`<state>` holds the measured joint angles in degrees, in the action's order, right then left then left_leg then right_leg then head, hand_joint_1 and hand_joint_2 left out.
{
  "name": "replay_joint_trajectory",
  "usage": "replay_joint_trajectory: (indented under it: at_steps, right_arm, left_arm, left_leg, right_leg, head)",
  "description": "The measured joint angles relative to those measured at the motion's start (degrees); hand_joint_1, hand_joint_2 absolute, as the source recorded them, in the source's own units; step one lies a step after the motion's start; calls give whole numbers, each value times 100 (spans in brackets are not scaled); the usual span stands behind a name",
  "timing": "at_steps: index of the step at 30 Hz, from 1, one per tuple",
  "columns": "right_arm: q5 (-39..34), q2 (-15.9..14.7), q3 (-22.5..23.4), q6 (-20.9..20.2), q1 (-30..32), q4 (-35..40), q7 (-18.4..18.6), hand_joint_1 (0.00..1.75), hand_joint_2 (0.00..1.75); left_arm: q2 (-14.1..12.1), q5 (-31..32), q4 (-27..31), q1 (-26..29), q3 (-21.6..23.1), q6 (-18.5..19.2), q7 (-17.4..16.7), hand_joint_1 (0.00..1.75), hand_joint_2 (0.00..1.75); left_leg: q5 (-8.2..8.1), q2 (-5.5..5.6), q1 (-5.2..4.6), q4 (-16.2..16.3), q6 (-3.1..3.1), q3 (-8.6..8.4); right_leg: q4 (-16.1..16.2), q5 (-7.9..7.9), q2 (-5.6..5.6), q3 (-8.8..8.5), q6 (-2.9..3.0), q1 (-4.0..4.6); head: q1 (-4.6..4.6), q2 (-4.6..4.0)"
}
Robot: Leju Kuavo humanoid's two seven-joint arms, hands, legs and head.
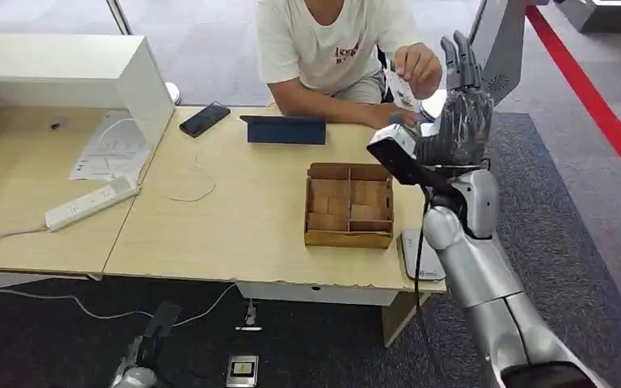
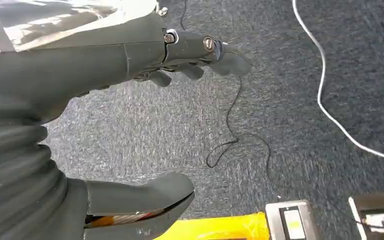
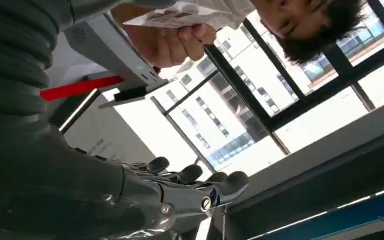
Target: Pass the card to the sensor for recognition and then transmit it.
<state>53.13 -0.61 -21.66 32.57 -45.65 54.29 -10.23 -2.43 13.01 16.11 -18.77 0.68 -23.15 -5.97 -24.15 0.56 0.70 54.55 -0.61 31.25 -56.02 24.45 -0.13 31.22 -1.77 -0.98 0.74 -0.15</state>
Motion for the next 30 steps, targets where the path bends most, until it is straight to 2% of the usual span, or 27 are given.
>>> replay_joint_trajectory:
  at_steps: [7, 17, 18, 19, 20, 30]
  right_arm:
    - [105, -2, -61, 7, -245, -520, 157, 0, 175]
    - [295, -276, -57, -98, -210, -706, 481, 0, 175]
    - [308, -321, -48, -120, -184, -706, 514, 63, 175]
    - [308, -359, -44, -144, -160, -706, 544, 168, 175]
    - [310, -406, -35, -155, -132, -697, 568, 175, 175]
    - [282, -675, 136, -273, 121, -399, 629, 175, 175]
  left_arm:
    - [79, 181, 26, -105, 197, 87, -129, 0, 175]
    - [190, 411, 44, -248, 426, 208, -291, 0, 175]
    - [205, 424, 50, -265, 448, 219, -308, 0, 175]
    - [216, 439, 55, -279, 492, 230, -321, 0, 175]
    - [223, 461, 55, -295, 531, 251, -326, 0, 175]
    - [315, 564, 72, -388, 726, 330, -343, 0, 175]
  left_leg:
    - [0, 0, 0, 3, 0, -2]
    - [0, -1, 0, 7, 0, -2]
    - [0, -1, 0, 7, 0, -1]
    - [0, -1, 0, 7, 0, -1]
    - [0, -1, 0, 7, 0, -1]
    - [-1, -2, 0, 8, 1, 1]
  right_leg:
    - [2, -1, 0, 2, 0, 0]
    - [2, -3, 2, 6, 1, -1]
    - [2, -3, 2, 6, 1, 0]
    - [2, -3, 2, 6, 1, 0]
    - [2, -3, 2, 6, 1, 0]
    - [2, -3, 2, 8, 1, -1]
  head:
    - [0, 0]
    - [2, 0]
    - [0, 0]
    - [0, 0]
    - [0, 0]
    - [0, 0]
